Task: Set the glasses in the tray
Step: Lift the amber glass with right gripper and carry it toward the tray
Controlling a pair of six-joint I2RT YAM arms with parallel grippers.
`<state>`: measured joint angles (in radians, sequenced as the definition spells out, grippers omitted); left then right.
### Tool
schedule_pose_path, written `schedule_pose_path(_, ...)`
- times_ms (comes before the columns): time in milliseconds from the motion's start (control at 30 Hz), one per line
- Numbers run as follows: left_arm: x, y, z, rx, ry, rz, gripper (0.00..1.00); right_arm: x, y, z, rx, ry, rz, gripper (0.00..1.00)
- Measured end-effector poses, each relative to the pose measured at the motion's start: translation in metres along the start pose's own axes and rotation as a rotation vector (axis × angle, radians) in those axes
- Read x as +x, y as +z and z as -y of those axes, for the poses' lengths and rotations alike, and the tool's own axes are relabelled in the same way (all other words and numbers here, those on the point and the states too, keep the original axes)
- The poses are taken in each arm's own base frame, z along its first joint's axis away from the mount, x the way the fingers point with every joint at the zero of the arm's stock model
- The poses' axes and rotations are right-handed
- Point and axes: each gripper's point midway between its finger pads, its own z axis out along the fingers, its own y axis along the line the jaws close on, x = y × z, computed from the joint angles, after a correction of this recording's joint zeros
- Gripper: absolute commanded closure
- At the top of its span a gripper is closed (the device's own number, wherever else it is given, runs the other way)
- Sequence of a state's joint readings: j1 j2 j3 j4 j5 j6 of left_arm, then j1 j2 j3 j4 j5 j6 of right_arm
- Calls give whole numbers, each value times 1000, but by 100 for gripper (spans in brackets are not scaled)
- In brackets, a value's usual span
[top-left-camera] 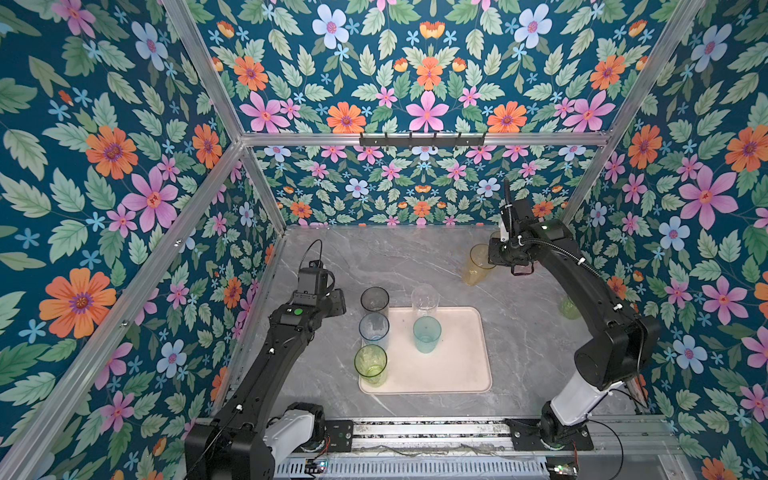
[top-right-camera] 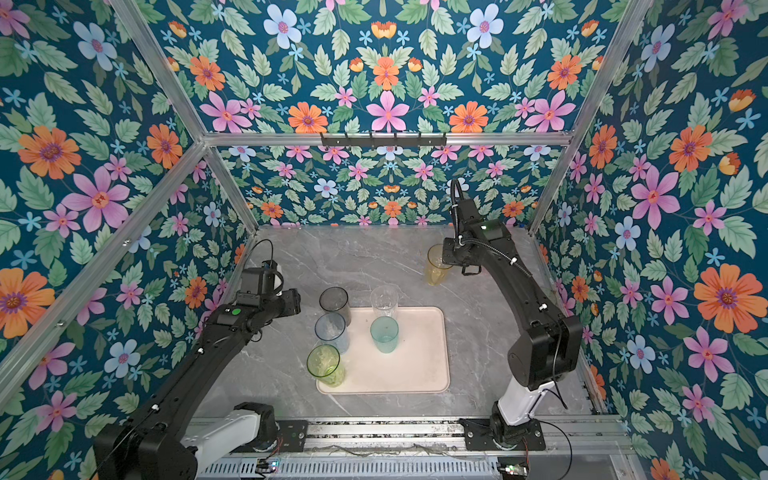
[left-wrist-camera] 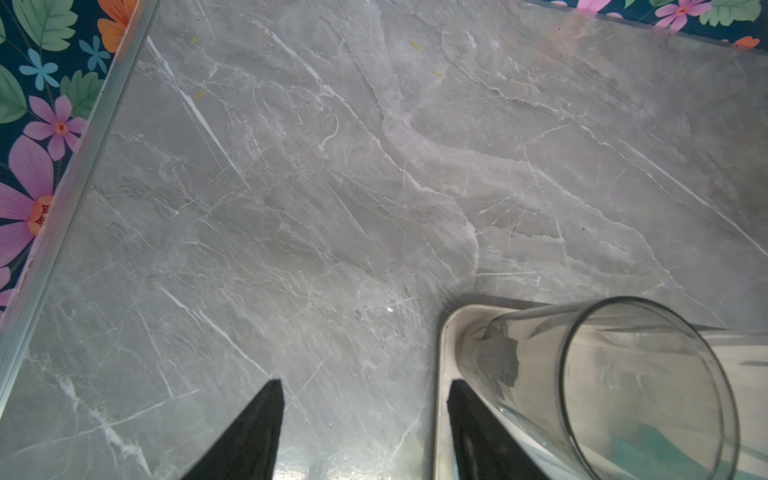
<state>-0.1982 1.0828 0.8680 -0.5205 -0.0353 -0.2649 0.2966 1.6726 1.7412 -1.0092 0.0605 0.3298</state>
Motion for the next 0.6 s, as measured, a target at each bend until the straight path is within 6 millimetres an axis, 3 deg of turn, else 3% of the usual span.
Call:
schedule_pose_path(167, 0, -1, 0, 1, 0, 3, 34, 24, -19, -5, -3, -39, -3, 100)
schedule_pose_path(600, -1, -2, 1, 6, 0, 7, 34, 75, -32, -17, -19, -102, -40, 100)
